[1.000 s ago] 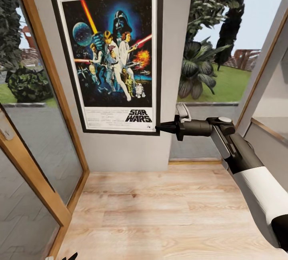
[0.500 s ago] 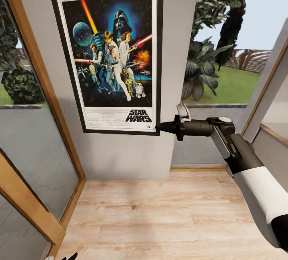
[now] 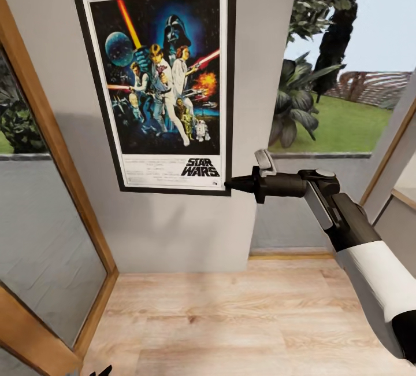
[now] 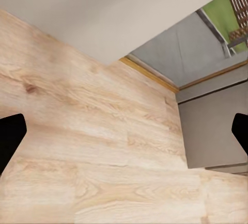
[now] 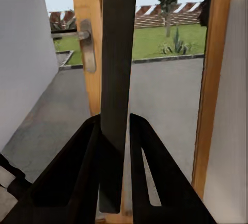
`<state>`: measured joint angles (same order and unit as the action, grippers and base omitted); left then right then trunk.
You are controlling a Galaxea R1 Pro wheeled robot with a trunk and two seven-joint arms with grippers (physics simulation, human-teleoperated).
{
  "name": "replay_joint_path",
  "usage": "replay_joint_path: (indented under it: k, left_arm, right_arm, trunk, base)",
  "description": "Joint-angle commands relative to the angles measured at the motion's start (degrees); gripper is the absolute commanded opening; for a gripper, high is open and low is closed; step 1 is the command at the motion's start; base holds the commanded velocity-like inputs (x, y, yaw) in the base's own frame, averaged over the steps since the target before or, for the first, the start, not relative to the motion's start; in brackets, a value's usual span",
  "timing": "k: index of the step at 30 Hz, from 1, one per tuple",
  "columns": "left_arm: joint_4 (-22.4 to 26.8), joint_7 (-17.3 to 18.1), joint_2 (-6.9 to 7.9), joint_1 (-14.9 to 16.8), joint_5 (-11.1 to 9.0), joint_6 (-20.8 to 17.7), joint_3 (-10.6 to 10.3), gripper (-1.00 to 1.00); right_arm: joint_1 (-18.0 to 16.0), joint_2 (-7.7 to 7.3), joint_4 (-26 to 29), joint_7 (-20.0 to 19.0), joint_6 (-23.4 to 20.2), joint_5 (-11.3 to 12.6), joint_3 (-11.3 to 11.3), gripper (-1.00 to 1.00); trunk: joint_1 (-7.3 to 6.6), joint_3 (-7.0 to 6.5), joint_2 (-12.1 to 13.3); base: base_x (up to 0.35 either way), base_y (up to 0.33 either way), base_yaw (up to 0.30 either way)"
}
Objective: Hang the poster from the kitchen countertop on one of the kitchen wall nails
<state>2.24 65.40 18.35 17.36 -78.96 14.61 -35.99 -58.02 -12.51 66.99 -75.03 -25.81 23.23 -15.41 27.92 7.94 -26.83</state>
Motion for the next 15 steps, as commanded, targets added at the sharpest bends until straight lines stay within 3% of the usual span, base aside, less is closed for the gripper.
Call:
replay_joint_path:
  k: [1, 9, 15]
  left_arm:
    - [0.0, 0.1, 0.02, 0.0, -0.4, 0.3, -0.5, 1.00]
    - [0.0, 0.1, 0.02, 0.0, -0.4, 0.3, -0.5, 1.00]
    - [0.0, 0.1, 0.02, 0.0, -0.4, 0.3, -0.5, 1.00]
  right_arm:
    - [-0.1, -0.06, 0.0, 0.0, -0.7, 0.6, -0.2, -1.00]
    - [-0.1, -0.06, 0.0, 0.0, 0.5, 0.6, -0.3, -1.00]
    - [0.0, -0.13, -0.1, 0.0, 3.1, 0.6, -0.5, -1.00]
  trunk:
    - [0.06, 0.11, -0.1]
    - [0.06, 0.11, -0.1]
    - [0.06, 0.11, -0.1]
  base:
    - [0.336, 0.000, 0.000]
    - [0.325, 0.000, 0.000]
    - [0.118, 0.000, 0.000]
